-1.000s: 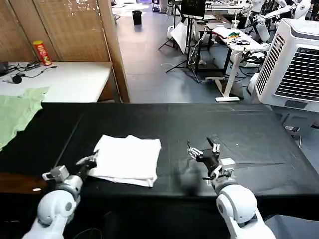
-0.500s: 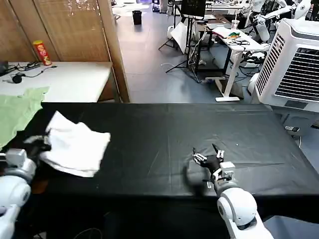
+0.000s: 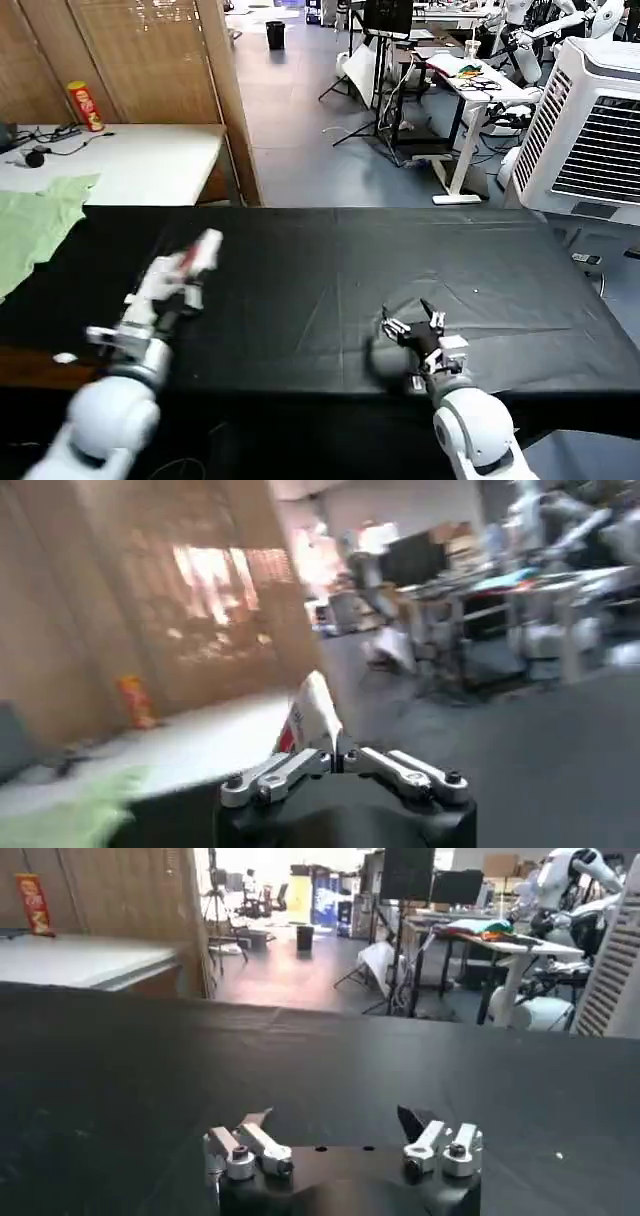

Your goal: Fold and organize the clothes.

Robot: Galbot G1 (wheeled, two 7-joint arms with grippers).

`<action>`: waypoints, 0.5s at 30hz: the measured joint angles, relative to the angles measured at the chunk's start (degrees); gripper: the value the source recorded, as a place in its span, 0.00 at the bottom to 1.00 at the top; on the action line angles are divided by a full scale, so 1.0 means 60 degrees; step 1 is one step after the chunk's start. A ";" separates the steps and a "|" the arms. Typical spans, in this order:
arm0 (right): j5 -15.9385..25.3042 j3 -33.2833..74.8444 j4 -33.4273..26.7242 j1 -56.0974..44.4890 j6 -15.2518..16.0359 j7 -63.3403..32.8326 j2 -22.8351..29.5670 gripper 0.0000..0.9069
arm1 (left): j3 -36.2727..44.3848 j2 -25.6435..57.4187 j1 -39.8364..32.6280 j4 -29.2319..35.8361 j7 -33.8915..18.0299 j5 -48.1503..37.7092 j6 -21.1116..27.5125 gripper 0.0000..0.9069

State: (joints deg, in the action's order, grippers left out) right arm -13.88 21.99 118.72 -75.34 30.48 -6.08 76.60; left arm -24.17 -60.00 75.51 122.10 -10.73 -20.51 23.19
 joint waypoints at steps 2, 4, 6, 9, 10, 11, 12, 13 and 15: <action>-0.0246 -0.0050 0.0044 -0.0049 0.0010 0.0010 -0.0053 0.97 | 0.0666 -0.0442 -0.0231 -0.0293 -0.0044 0.0062 -0.0049 0.42; -0.0483 -0.0135 0.0071 -0.0060 0.0038 0.0037 -0.0111 0.97 | 0.1268 -0.0870 -0.0347 -0.0484 0.0052 0.0108 -0.0172 0.97; -0.0790 -0.0260 0.0080 -0.0029 0.0154 0.0071 -0.0167 0.97 | 0.1678 -0.1112 -0.0373 -0.0562 0.0183 0.0320 -0.0354 0.97; -0.1178 -0.0448 0.0025 0.0066 0.0323 0.0120 -0.0172 0.97 | 0.2002 -0.1207 -0.0331 -0.0575 0.0472 0.0834 -0.0777 0.97; -0.1322 -0.0522 -0.0022 0.0119 0.0386 0.0121 -0.0155 0.97 | 0.2033 -0.1202 -0.0300 -0.0573 0.0612 0.0972 -0.0920 0.97; -0.1450 -0.0594 -0.0051 0.0169 0.0442 0.0121 -0.0128 0.97 | 0.2041 -0.1185 -0.0265 -0.0556 0.0706 0.0995 -0.1064 0.97; -0.1605 -0.0676 -0.0102 0.0245 0.0523 0.0109 -0.0104 0.97 | 0.2042 -0.1171 -0.0232 -0.0533 0.0788 0.0972 -0.1192 0.97; -0.1769 -0.0765 -0.0169 0.0331 0.0589 0.0086 -0.0063 0.97 | 0.2031 -0.1150 -0.0190 -0.0481 0.0912 0.0906 -0.1313 0.97; -0.2086 -0.0926 -0.0294 0.0503 0.0695 0.0036 0.0019 0.97 | 0.1970 -0.1103 -0.0119 -0.0369 0.1013 0.0839 -0.1450 0.97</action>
State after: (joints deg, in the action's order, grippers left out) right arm -26.40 16.44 116.95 -72.32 34.65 -5.86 76.72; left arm -12.35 -66.62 74.80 119.89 -4.65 -15.48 14.49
